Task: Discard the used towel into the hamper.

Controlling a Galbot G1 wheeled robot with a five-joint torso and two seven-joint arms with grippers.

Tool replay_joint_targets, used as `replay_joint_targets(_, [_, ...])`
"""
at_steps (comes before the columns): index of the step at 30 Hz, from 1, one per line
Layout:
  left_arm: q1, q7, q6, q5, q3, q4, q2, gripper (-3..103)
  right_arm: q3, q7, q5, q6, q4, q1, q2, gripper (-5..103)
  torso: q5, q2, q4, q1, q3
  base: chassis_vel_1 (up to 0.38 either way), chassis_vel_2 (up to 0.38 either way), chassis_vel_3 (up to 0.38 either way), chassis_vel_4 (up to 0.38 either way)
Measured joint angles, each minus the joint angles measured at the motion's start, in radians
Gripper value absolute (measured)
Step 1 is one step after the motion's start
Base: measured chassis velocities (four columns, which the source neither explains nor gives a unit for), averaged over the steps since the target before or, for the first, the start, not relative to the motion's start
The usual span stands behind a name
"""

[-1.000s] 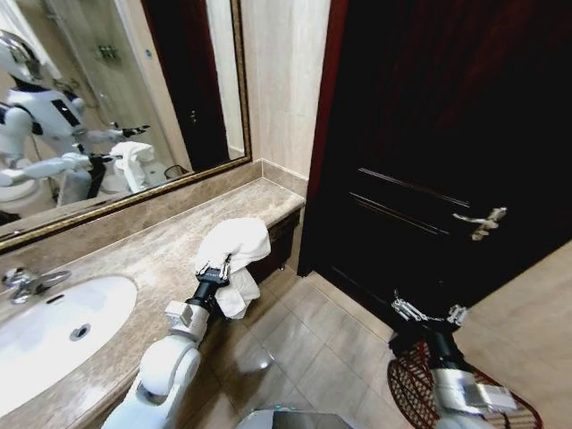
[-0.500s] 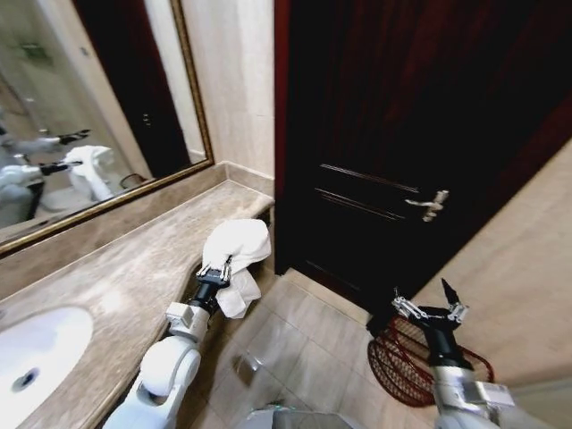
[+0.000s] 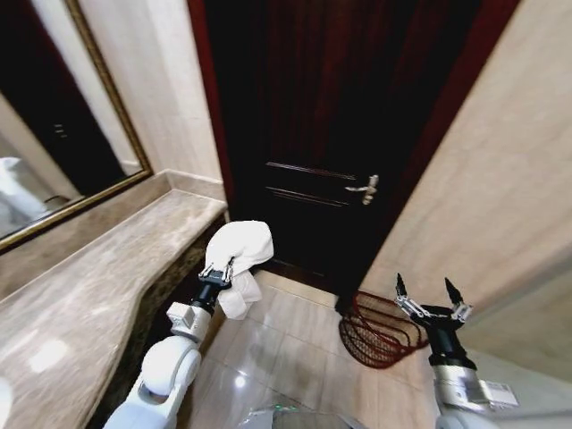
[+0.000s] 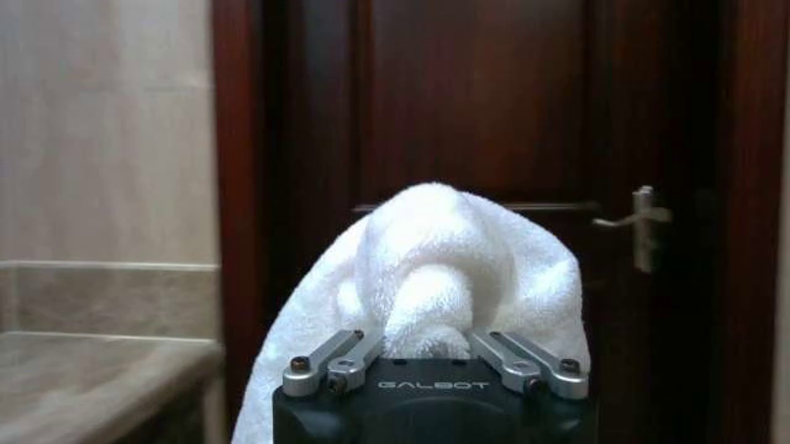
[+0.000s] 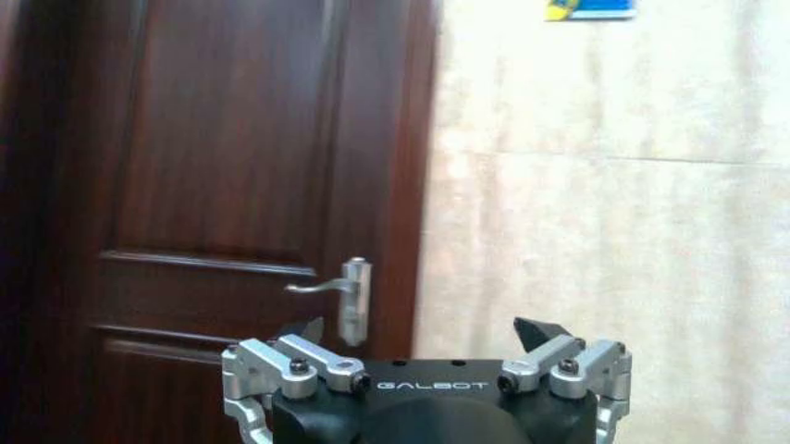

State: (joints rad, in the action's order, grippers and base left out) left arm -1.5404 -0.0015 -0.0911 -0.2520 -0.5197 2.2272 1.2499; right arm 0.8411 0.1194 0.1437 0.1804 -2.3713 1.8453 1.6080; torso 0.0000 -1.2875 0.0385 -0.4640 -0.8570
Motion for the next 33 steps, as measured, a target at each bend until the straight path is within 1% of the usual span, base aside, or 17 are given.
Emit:
replay_joint_targets(7, [-0.001, 0.008, 0.019, -0.004, -0.001, -0.014, 0.0, 15, 0.001, -0.002, 0.0, 0.003, 0.003, 0.002, 0.0, 100, 0.0, 0.0, -0.0002, 0.0, 0.0, -0.123, -0.121, -0.122, -0.133])
replay_joint_targets(18, [0.002, 0.017, 0.029, -0.009, -0.002, -0.024, 0.0, 15, -0.001, -0.006, 0.003, 0.004, 0.004, 0.003, 0.0, 100, 0.0, 0.0, -0.0001, 0.0, 0.0, -0.117, -0.129, -0.119, -0.129])
replay_joint_targets(24, [0.004, 0.018, 0.048, -0.014, -0.005, -0.04, 0.0, 15, -0.002, -0.006, 0.008, 0.004, 0.004, 0.003, 0.0, 100, 0.0, 0.0, -0.0002, 0.0, 0.0, -0.123, -0.135, -0.116, -0.131])
replay_joint_targets(27, [0.007, 0.019, 0.053, -0.021, -0.006, -0.047, 0.0, 15, -0.003, -0.017, 0.014, 0.006, 0.007, -0.001, 0.0, 100, -0.0002, 0.0, -0.0002, 0.0, 0.0, -0.116, -0.125, -0.127, -0.137])
replay_joint_targets(33, [0.008, 0.046, 0.082, -0.029, -0.008, -0.063, -0.001, 15, -0.003, -0.026, 0.016, 0.006, 0.007, -0.005, 0.0, 100, -0.0001, 0.0, -0.0002, 0.0, 0.0, -0.117, -0.131, -0.119, -0.124])
